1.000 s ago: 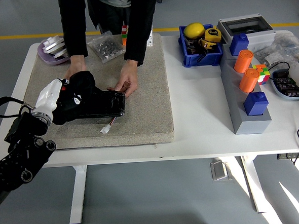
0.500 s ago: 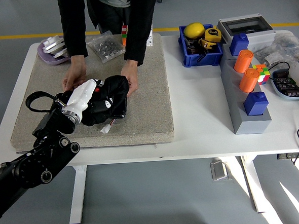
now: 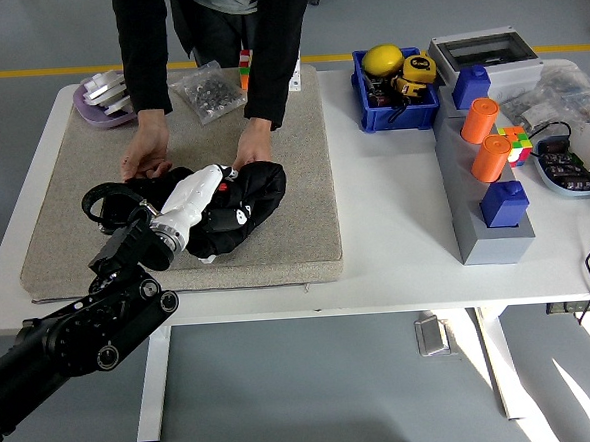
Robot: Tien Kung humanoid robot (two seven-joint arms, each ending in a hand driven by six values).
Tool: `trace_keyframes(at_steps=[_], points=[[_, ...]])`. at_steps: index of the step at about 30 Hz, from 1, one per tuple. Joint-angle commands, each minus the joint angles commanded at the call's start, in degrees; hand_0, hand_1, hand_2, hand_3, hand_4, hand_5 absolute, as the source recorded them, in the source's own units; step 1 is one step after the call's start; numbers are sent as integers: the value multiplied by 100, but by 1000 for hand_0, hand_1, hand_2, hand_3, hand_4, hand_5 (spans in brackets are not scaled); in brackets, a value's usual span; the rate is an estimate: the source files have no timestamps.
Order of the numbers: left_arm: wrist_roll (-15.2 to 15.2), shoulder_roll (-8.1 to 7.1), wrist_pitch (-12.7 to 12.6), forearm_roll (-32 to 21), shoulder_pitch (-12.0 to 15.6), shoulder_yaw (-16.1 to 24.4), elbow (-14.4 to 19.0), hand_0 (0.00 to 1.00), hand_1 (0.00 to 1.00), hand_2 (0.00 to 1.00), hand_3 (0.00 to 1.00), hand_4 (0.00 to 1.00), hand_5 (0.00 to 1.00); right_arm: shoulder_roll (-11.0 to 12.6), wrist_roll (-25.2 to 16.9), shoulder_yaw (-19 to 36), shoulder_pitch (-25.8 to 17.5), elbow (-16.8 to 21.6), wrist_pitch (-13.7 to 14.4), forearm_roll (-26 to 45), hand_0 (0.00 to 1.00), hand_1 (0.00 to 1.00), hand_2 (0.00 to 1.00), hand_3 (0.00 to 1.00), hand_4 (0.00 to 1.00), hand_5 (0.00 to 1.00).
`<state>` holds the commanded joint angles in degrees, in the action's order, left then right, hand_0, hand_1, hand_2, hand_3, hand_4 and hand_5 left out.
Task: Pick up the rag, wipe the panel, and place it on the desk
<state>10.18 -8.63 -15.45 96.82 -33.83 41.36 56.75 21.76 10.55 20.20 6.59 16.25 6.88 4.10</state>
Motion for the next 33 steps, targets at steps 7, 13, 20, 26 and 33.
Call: trace_keyframes(at_steps=[7, 13, 20, 26, 33], points=[[4, -26, -10, 47, 27, 150, -93, 211, 250, 515, 471, 307, 2, -10, -15, -28, 0, -5, -8, 46, 645, 608, 661, 568, 961, 466], [1, -81, -9, 117, 53, 407, -202, 212, 251, 514, 471, 305, 2, -8, -16, -27, -11, -6, -7, 55, 643, 607, 661, 568, 961, 467], [-22, -190, -18, 179, 108, 718, -372, 210, 252, 514, 470, 303, 2, -10, -32, -53, -13, -9, -14, 97, 644, 607, 661, 568, 962, 468], [-41, -322, -25, 270, 189, 1058, -531, 214, 254, 512, 468, 298, 2, -11, -33, -52, -20, -10, -9, 119, 643, 607, 661, 568, 963, 469], [-53, -484, -29, 352, 289, 1418, -665, 213, 255, 510, 465, 294, 2, -11, -30, -45, -27, -11, -8, 124, 644, 607, 662, 568, 963, 469]])
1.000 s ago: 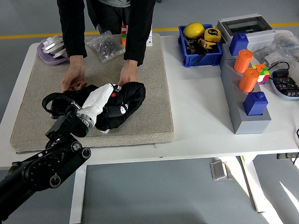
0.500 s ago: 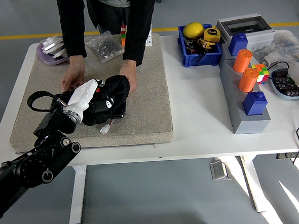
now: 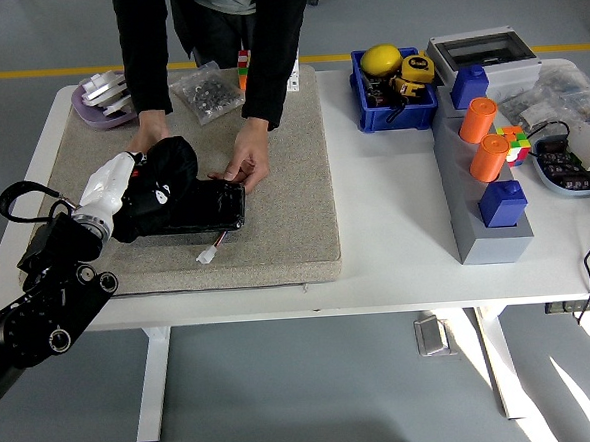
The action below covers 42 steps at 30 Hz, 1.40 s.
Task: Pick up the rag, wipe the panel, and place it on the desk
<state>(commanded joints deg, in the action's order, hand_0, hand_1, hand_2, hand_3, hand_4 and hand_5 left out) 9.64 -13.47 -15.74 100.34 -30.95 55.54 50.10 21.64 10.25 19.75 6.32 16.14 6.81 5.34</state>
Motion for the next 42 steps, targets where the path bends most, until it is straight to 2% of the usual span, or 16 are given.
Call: trace_keyframes(at_steps=[8, 14, 21, 31, 42], points=[[-13, -189, -9, 135, 136, 494, -52, 216, 259, 511, 467, 294, 2, 5, 2, 7, 4, -1, 1, 0, 645, 607, 661, 569, 964, 470], [-30, -346, -22, 212, 299, 712, -66, 217, 261, 510, 466, 290, 2, 14, 3, 10, 0, 2, 1, 9, 646, 607, 663, 569, 964, 470], [-53, -414, -40, 280, 419, 941, -38, 216, 265, 509, 465, 283, 2, 10, 14, 24, -25, 7, 0, -20, 647, 606, 662, 569, 964, 470], [-66, -368, -81, 284, 398, 964, 56, 216, 265, 507, 465, 281, 2, 4, 15, 27, -21, 5, -10, -43, 644, 605, 662, 569, 964, 470], [-10, -167, -60, 241, 306, 593, 271, 218, 265, 507, 464, 274, 2, 12, 28, 48, -19, 4, -15, -84, 648, 605, 662, 569, 966, 471]])
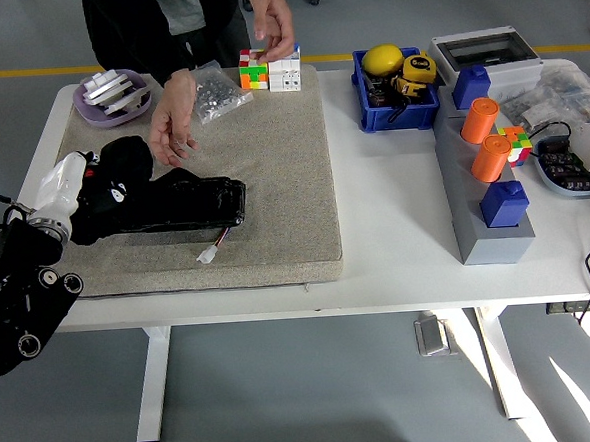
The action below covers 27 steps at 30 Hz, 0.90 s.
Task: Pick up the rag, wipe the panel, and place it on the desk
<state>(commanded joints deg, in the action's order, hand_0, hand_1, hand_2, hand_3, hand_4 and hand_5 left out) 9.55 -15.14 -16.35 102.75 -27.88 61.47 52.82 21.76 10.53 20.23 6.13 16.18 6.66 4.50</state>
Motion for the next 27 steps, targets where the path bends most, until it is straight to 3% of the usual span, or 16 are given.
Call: trace_keyframes(at_steps=[11, 20, 27], points=[[61, 209, 40, -118, -272, -708, 163, 221, 267, 508, 465, 274, 2, 3, 7, 9, 17, 2, -3, -5, 647, 605, 662, 569, 966, 471], [113, 464, 88, -252, -551, -1386, 257, 225, 267, 507, 465, 272, 2, 4, 21, 37, 45, 3, 3, -26, 647, 604, 661, 569, 967, 471], [152, 536, 99, -303, -661, -1728, 410, 225, 267, 507, 465, 273, 2, 7, 34, 60, 58, 7, 10, -30, 648, 605, 661, 570, 967, 470]])
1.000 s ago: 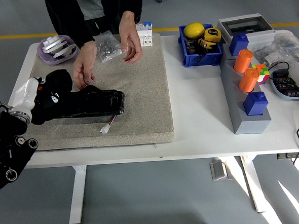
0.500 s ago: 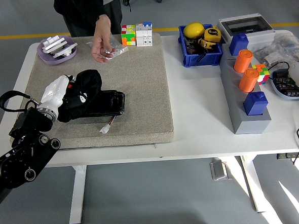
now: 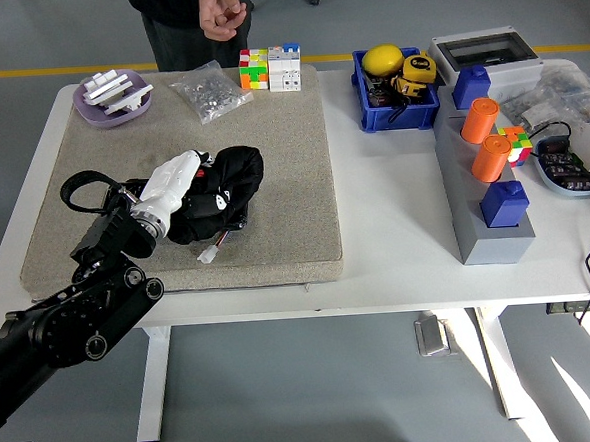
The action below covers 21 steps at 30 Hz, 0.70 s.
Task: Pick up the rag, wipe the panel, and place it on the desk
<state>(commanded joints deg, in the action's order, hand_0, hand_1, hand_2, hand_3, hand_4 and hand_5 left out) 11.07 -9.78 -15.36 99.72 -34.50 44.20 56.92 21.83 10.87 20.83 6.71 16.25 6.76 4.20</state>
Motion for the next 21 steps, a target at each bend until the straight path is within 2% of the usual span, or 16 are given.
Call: trace_keyframes(at_steps=[9, 21], points=[[49, 82, 1, 36, 36, -118, 138, 226, 268, 507, 465, 276, 2, -13, 7, 13, 3, -1, 5, 2, 647, 604, 662, 569, 967, 469], [29, -4, -38, 96, 102, 305, -75, 227, 270, 509, 467, 279, 2, -10, 0, 10, -7, -4, 8, 27, 648, 604, 662, 569, 967, 469]])
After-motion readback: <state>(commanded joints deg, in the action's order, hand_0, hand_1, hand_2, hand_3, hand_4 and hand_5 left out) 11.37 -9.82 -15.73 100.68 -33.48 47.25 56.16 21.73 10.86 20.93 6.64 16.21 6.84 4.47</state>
